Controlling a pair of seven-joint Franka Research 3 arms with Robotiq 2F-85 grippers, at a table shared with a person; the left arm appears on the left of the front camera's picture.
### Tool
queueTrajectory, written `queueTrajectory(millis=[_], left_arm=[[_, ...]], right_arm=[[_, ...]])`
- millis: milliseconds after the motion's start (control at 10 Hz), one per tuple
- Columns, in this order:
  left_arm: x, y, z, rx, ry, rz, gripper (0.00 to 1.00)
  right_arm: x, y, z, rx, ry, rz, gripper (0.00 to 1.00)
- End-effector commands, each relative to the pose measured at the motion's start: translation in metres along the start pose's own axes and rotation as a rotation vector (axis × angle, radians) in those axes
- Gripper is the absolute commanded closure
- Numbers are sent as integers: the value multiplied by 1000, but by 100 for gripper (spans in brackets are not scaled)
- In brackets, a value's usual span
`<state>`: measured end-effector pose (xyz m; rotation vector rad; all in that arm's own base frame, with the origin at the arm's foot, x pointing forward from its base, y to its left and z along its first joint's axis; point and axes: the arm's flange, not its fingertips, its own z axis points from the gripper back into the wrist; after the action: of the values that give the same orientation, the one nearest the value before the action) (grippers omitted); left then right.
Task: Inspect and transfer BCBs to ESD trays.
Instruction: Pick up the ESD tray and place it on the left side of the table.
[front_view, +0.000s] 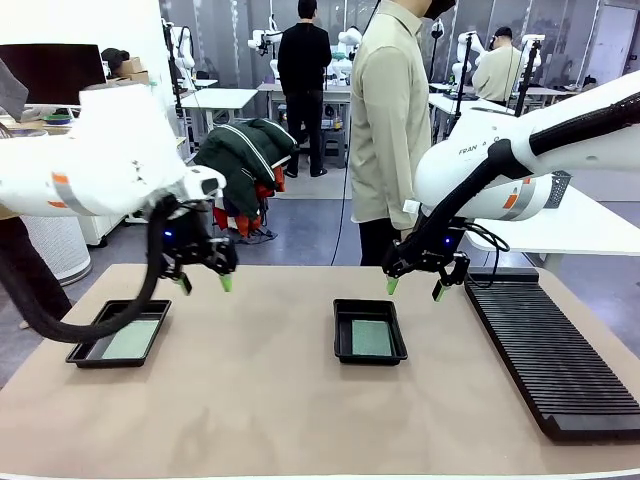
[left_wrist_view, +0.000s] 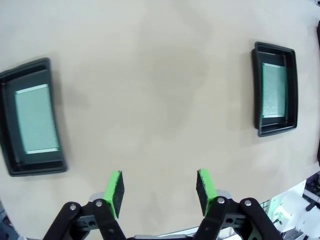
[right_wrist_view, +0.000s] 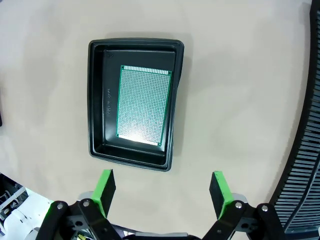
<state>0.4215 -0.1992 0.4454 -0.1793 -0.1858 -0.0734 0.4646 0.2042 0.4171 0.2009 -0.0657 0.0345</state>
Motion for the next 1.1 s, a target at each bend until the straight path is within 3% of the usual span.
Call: queueTrajectory(millis=[0, 700, 1000], left_arm=[[2, -35, -25, 11, -31, 53, 22], [8, -170, -81, 17, -57, 39, 22], [18, -207, -109, 58, -51, 8, 22]], right_arm=[[0, 0, 0, 0, 0, 0, 0], [-11, -109, 17, 258, 30, 59, 0], [-12, -143, 13, 358, 53, 86, 0]])
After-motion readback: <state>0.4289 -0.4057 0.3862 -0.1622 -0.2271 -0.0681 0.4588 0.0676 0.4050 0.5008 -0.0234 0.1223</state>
